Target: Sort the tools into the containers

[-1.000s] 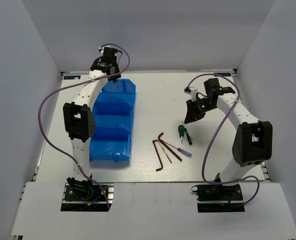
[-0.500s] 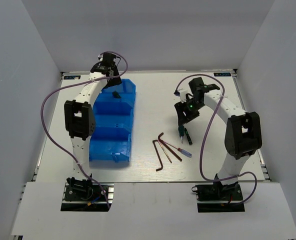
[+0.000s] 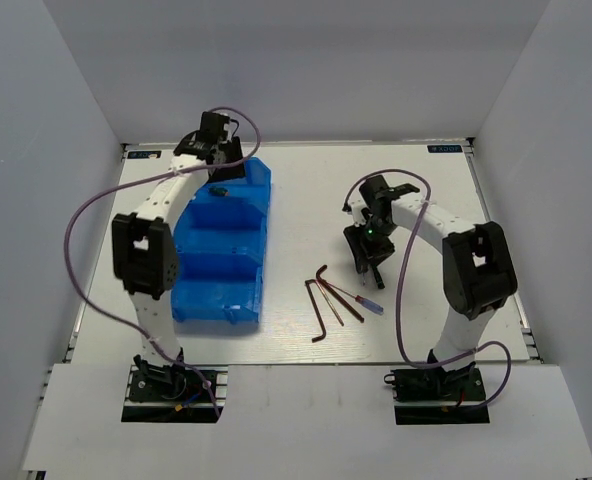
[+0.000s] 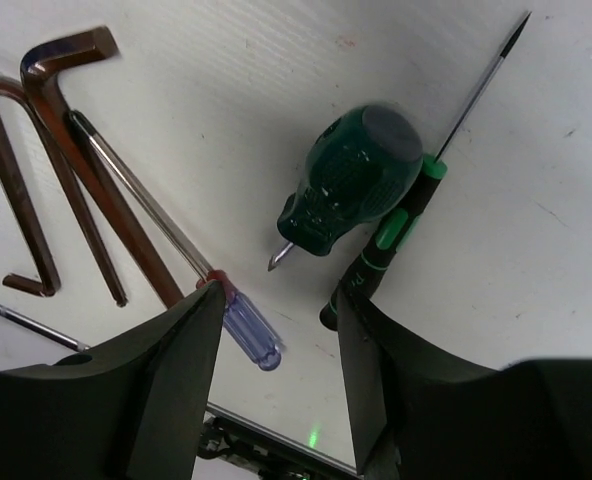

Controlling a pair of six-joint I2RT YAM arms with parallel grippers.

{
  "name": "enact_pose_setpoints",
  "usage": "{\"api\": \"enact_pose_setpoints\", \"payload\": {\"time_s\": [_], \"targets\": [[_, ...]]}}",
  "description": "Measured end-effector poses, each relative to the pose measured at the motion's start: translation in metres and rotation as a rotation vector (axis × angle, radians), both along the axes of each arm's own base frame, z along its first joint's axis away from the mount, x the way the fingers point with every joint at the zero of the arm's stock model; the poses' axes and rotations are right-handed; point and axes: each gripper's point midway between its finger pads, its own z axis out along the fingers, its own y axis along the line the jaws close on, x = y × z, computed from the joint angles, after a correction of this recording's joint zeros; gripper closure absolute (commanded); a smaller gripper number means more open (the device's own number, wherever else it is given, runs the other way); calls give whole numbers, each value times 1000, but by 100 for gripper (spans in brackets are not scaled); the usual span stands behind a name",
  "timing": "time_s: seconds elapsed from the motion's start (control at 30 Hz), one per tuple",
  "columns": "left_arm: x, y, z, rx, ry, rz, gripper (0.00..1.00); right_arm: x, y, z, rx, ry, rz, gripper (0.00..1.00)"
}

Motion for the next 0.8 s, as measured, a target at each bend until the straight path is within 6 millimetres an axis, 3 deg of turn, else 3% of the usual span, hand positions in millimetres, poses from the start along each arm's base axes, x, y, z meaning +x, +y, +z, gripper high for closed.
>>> {"api": "enact_pose_setpoints", "payload": {"time_s": [0.2,0.33,0.43,0.47,0.53,0.57,0.6,0.7,0.8], "targets": [[-83,-38,33,-84,-41,-210,35,8,2,-22,-57,23,-38,47],[-130,-56,40,-114,-57,-312,30,9,-1,-37,-103,56,-65,48],[-154,-60,35,-121,-43,-348,32,15,-1,-38,-111,34,-76,59],[-160,-61,32,-122,-35,-355,35,17,-1,-38,-114,33,-77,73],[-172,-63,23,-126,-13,-361,44,22,2,-39,-117,29,-80,91],[-180,-64,16,-129,3,-365,55,25,3,-38,-113,22,-87,100],[-187,-66,10,-133,22,-368,59,29,6,-37,-108,15,-86,100],[-207,-71,-8,-135,78,-386,61,35,15,-34,-74,13,-56,100],[-218,-79,-12,-144,98,-401,54,56,35,-17,-10,-16,31,100]]}}
